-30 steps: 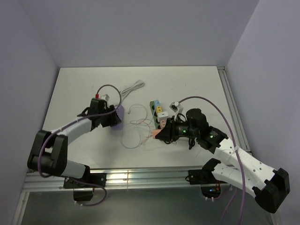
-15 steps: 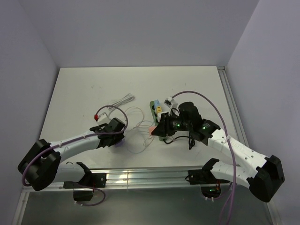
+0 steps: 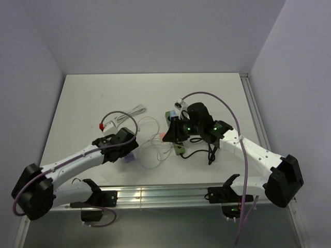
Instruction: Insert the plug
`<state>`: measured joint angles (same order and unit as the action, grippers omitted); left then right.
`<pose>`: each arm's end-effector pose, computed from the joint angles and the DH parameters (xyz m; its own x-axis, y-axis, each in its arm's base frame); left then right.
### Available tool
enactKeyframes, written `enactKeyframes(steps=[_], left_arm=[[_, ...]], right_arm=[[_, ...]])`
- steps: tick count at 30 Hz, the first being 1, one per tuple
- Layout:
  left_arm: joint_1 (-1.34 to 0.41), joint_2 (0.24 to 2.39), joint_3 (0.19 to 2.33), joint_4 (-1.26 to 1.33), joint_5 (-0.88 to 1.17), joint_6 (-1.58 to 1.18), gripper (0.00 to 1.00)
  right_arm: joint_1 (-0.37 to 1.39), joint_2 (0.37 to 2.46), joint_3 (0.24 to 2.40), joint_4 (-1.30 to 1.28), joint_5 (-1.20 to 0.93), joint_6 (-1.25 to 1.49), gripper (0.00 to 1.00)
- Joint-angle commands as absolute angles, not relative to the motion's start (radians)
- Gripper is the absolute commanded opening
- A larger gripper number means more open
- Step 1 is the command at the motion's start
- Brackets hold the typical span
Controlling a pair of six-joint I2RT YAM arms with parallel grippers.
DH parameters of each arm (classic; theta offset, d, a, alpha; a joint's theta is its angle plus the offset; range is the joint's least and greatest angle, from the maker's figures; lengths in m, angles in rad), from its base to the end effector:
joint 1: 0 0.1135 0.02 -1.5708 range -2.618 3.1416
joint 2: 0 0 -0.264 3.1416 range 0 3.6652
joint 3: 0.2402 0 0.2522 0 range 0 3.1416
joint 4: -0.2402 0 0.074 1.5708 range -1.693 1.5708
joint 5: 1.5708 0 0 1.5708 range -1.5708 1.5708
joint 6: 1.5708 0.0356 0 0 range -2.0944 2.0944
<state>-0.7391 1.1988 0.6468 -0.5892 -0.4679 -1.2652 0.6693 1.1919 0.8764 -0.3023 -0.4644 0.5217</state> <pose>0.1646 -0.1283 0.1859 -0.6431 -0.5655 -0.5163 -0.5017 0.8206 -0.2738 0.1941 0.1739 0.2785 -0.8130 -0.0750 -0.5774 -0.5028 0.5906 0.6312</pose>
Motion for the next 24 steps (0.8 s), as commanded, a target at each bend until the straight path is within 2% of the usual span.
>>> enactKeyframes(steps=[1,8,12,14,18,24], left_arm=[[-0.746,1.061,0.693,-0.639,-0.48,-1.215,0.99],[-0.746,0.79,0.828,-0.857,-0.636,-1.224,0.99],[-0.746,0.634,0.825,-0.712,-0.641,-0.949,1.0],[-0.746,0.605,0.853,-0.727,-0.685,-0.923,0.99],[-0.746,0.594,0.959,-0.831,-0.791,-0.957,1.0],[-0.746,0.591,1.065,-1.024,-0.863,-1.165,1.0]], right_arm=[[0.666,1.218,0.988,-0.336,-0.422,0.479,0.0],[0.676,1.389,1.149,-0.385,-0.42,0.457,0.0],[0.71,1.476,1.239,-0.406,-0.396,0.459,0.0],[0.745,1.546,1.328,-0.448,-0.361,0.457,0.0],[0.83,1.687,1.517,-0.59,-0.22,0.437,0.0],[0.906,1.965,1.857,-0.808,-0.2,0.433,0.0]])
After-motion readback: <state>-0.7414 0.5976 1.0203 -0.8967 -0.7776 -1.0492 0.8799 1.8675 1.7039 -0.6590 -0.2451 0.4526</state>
